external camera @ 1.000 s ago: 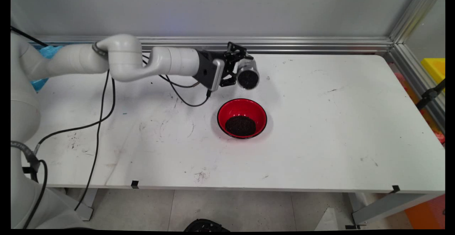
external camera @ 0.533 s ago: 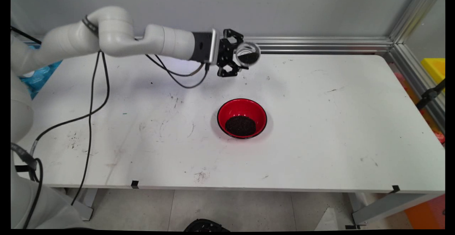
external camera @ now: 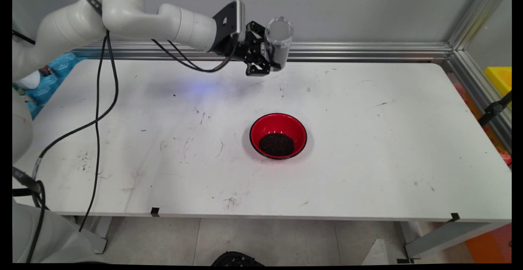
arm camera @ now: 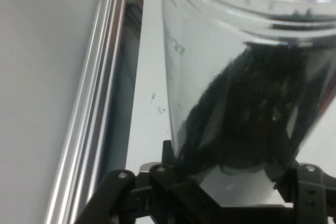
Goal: Pour the black seasoning powder in the red bowl, then place the picked object on the table
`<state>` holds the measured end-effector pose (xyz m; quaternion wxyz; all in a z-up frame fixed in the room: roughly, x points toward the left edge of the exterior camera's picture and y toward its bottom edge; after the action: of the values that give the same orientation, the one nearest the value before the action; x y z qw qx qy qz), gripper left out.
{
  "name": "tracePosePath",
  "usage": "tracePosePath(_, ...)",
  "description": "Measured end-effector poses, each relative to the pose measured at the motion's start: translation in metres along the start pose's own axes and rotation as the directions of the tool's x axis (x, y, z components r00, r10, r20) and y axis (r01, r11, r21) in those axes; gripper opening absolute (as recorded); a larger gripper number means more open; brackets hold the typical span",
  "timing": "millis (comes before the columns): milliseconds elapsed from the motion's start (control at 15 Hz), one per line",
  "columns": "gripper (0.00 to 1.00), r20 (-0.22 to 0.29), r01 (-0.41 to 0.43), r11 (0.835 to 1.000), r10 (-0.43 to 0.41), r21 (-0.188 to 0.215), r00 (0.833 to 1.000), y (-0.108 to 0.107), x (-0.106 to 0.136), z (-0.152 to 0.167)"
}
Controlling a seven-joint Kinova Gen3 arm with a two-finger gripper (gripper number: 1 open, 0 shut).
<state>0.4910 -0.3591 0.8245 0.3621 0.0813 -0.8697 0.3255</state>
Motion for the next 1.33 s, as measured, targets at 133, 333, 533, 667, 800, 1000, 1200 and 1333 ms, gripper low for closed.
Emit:
tracePosePath(133, 0.0, 0.002, 0.076, 0.997, -0.076, -0.007, 0.997, -0.006, -0.001, 0.0)
tracePosePath(333, 0.0, 0.009, 0.186, 0.982, -0.186, -0.017, 0.983, -0.016, -0.006, 0.001)
tracePosePath(533, 0.0, 0.015, 0.274, 0.961, -0.274, -0.03, 0.962, -0.021, -0.011, 0.002)
tracePosePath(667, 0.0, 0.014, 0.324, 0.945, -0.324, -0.042, 0.946, -0.022, -0.016, 0.005)
tracePosePath(800, 0.0, 0.009, 0.366, 0.929, -0.366, -0.056, 0.931, -0.021, -0.022, 0.01)
tracePosePath(1000, 0.0, -0.01, 0.413, 0.909, -0.414, -0.061, 0.91, -0.019, -0.031, 0.019)
tracePosePath(1200, 0.0, -0.029, 0.446, 0.894, -0.448, -0.053, 0.894, -0.017, -0.045, 0.03)
tracePosePath(1333, 0.0, -0.033, 0.457, 0.888, -0.459, -0.056, 0.888, -0.013, -0.054, 0.037)
